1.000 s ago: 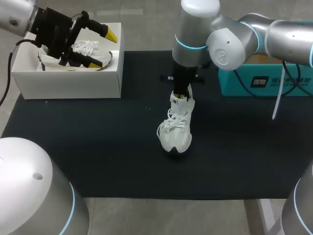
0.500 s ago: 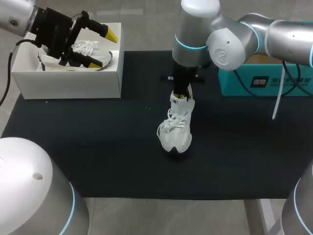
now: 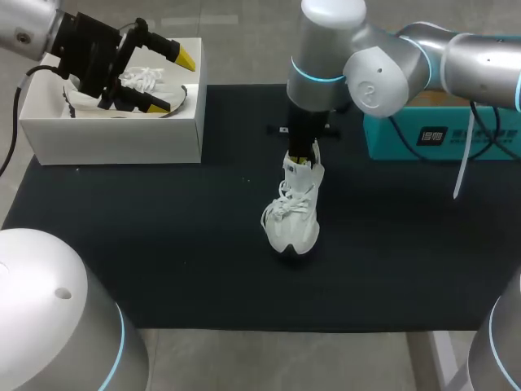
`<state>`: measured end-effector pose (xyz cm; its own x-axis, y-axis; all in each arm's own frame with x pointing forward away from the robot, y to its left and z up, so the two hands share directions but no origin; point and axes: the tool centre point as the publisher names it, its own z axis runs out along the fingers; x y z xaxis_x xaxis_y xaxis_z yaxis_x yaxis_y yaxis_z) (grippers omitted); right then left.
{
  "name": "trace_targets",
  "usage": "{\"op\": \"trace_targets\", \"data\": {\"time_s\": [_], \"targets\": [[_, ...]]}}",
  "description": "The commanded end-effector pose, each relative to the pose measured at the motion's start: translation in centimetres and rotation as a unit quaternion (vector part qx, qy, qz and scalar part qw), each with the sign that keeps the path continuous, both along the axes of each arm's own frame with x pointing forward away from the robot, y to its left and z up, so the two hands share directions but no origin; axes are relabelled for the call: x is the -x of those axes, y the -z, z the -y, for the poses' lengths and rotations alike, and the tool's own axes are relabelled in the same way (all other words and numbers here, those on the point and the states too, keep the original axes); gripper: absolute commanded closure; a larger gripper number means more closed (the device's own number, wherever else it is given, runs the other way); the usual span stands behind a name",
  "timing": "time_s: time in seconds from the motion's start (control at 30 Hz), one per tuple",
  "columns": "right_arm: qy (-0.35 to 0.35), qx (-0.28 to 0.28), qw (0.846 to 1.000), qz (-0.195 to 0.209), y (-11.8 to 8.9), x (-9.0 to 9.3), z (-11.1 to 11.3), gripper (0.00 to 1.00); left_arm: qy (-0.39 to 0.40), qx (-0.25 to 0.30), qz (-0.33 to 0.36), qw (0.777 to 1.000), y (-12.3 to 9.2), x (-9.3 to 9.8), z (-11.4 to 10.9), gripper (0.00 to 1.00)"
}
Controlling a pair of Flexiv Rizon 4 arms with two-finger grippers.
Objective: Take the shoe out of the shoebox, open the shoe tongue, remove and reinsert the insole, then place the shoe into the shoebox
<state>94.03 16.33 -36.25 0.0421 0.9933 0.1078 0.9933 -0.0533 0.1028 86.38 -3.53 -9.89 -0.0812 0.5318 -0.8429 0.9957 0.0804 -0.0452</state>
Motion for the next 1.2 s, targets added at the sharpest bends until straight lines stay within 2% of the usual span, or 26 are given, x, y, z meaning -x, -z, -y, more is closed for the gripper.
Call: {"op": "trace_targets", "data": {"time_s": [0.03,0.4,0.7,0.87,0.93,1.03,1.2], "targets": [[0.001,0.000,1.000,0.002,0.0,0.1,0.0,1.00,0.000,-0.003,0.000,1.000,0.0,-0.1,0.0,0.00],[0.004,0.012,1.000,-0.020,-0.4,0.9,2.3,1.00,0.000,-0.003,0.000,1.000,0.0,-0.1,0.0,0.00],[-0.003,0.009,0.999,-0.052,0.3,2.7,1.4,1.00,0.000,-0.003,0.000,1.000,0.0,-0.1,0.0,0.00],[-0.003,0.006,0.998,-0.059,0.5,3.0,1.2,1.00,0.000,-0.003,0.000,1.000,0.0,-0.1,0.0,0.00],[-0.003,0.009,0.998,-0.060,0.4,2.9,1.2,0.82,0.000,-0.003,0.000,1.000,0.0,-0.1,0.0,0.00],[-0.001,0.013,0.998,-0.058,0.1,2.8,1.3,0.76,0.000,-0.003,0.000,1.000,0.0,-0.1,0.0,0.00],[0.000,0.018,0.998,-0.061,0.0,2.7,1.4,0.75,0.000,-0.003,0.000,1.000,0.0,-0.1,0.0,0.00]]}}
